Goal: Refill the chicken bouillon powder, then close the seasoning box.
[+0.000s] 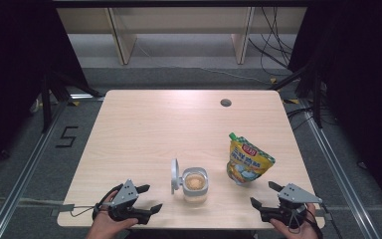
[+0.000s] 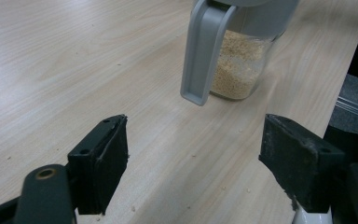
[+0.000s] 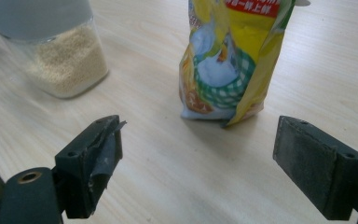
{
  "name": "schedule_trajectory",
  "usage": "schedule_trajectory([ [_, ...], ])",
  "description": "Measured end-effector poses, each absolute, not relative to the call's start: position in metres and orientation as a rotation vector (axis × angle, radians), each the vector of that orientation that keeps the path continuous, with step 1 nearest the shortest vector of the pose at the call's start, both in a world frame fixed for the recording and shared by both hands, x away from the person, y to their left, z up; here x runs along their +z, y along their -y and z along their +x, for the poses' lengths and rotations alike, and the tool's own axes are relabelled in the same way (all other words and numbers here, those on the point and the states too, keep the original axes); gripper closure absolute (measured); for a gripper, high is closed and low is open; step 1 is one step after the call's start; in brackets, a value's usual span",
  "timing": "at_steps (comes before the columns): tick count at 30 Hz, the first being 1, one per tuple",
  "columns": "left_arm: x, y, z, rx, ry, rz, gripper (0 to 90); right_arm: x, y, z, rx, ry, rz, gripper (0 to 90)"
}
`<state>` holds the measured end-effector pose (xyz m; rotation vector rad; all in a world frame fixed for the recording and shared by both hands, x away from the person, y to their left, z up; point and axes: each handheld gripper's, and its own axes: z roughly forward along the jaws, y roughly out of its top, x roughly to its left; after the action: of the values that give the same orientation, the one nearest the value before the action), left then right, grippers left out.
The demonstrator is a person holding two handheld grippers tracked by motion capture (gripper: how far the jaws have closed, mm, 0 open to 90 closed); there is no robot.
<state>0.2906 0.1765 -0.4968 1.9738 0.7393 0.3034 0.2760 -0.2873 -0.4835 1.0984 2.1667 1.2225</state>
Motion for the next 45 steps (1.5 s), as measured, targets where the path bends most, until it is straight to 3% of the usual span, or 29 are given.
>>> schedule_trajectory([
  [13, -0.495, -0.177, 0.290, 0.290, -0.753, 1.998, 23.0, -0.487, 0.280, 0.256, 1.159, -2.241, 1.114, 16.5],
  [37, -0.470, -0.173, 0.283, 0.278, -0.715, 1.964, 23.1, -0.493, 0.273, 0.256, 1.085, -2.326, 1.040, 16.9],
  [45, -0.459, -0.169, 0.290, 0.321, -0.655, 1.969, 34.1, -0.494, 0.273, 0.258, 1.073, -2.336, 1.046, 17.7],
])
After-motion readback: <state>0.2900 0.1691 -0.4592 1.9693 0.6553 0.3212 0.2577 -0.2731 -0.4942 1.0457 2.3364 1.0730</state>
